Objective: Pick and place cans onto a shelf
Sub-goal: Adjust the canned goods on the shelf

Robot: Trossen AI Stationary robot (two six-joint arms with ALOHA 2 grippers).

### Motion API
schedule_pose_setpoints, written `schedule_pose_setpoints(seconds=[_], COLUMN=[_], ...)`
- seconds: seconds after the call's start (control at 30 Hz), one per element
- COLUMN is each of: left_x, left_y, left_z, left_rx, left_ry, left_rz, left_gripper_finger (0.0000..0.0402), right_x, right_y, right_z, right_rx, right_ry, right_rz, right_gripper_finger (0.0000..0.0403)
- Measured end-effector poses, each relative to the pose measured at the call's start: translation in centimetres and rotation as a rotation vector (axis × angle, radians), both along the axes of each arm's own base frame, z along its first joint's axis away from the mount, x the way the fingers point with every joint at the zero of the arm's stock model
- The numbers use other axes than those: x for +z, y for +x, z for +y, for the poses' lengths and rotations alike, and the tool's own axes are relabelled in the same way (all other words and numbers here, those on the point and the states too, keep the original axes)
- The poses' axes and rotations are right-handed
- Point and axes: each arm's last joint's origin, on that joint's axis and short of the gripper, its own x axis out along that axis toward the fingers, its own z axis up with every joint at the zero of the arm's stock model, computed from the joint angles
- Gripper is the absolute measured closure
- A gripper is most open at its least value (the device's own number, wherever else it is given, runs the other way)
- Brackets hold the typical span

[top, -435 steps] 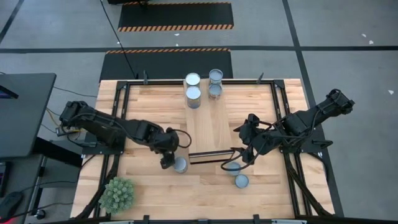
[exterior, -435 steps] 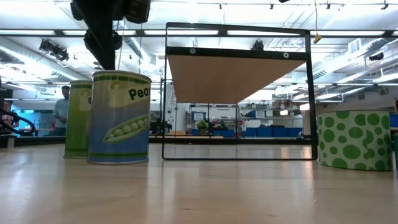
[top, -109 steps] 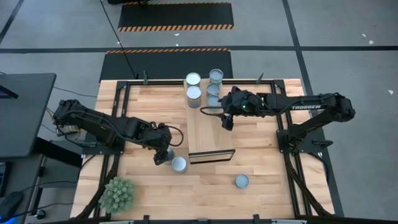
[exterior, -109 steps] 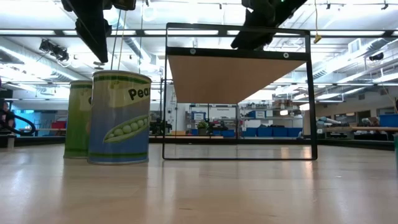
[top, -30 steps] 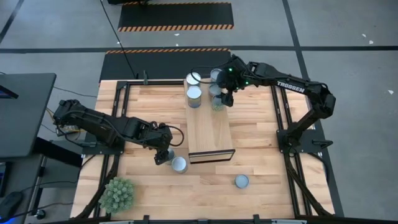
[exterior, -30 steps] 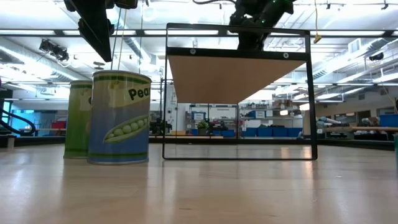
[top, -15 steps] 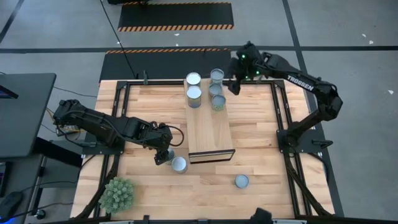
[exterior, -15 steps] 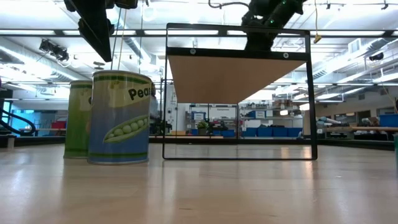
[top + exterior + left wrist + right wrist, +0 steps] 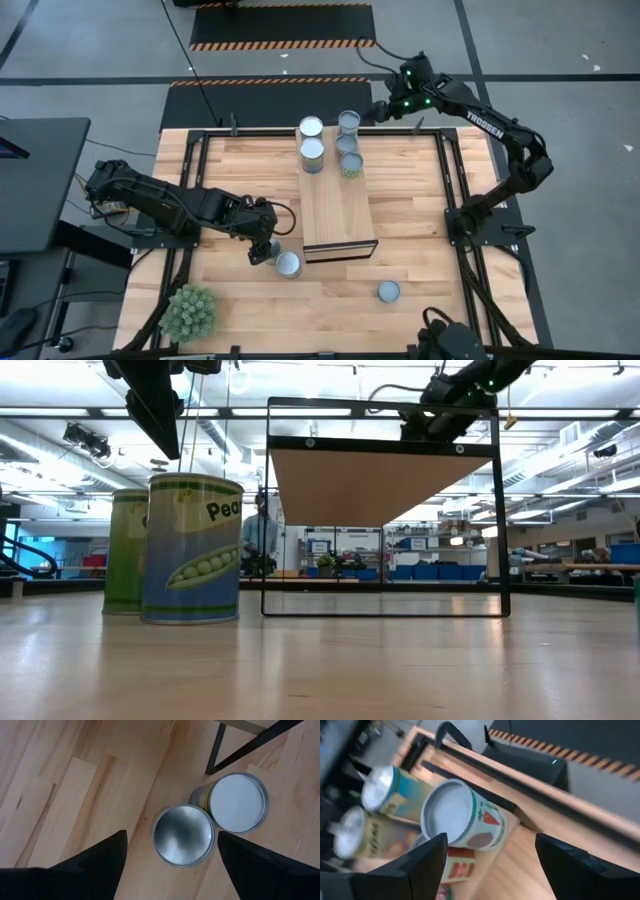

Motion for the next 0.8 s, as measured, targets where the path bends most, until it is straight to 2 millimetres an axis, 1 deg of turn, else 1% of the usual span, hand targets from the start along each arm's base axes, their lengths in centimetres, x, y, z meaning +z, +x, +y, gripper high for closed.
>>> schedule_pose_setpoints(seconds=[0.17, 0.27, 0.43, 0.53, 0.8], left_x=[0.0, 0.0, 0.0, 0.0, 0.0], left_y=[0.0, 0.0, 0.0, 0.0, 0.0], left_z=[0.0, 0.0, 0.0, 0.0, 0.0], left_rx=[-0.008, -0.008, -0.002, 0.0, 0.0], left_ry=[0.003, 0.003, 0.001, 0.0, 0.0], left_rz=[0.001, 0.001, 0.0, 0.0, 0.0], left_gripper_finger=[0.0086, 0.0086, 0.0086, 0.0086, 0.0086], right_x=[-1.8, -2.4, -2.9, -3.3, -2.9], right_y=[-0.2, 0.1, 0.4, 0.4, 1.2], right_z=[-0.6, -0.9, -1.2, -1.2, -0.7], right_rx=[-0.095, -0.109, -0.152, -0.167, -0.126], right_ry=[0.181, 0.243, 0.28, 0.304, 0.314], right_rz=[-0.107, -0.197, -0.274, -0.285, -0.323], right_gripper_finger=[0.0095, 0.0095, 0.0095, 0.0095, 0.0095])
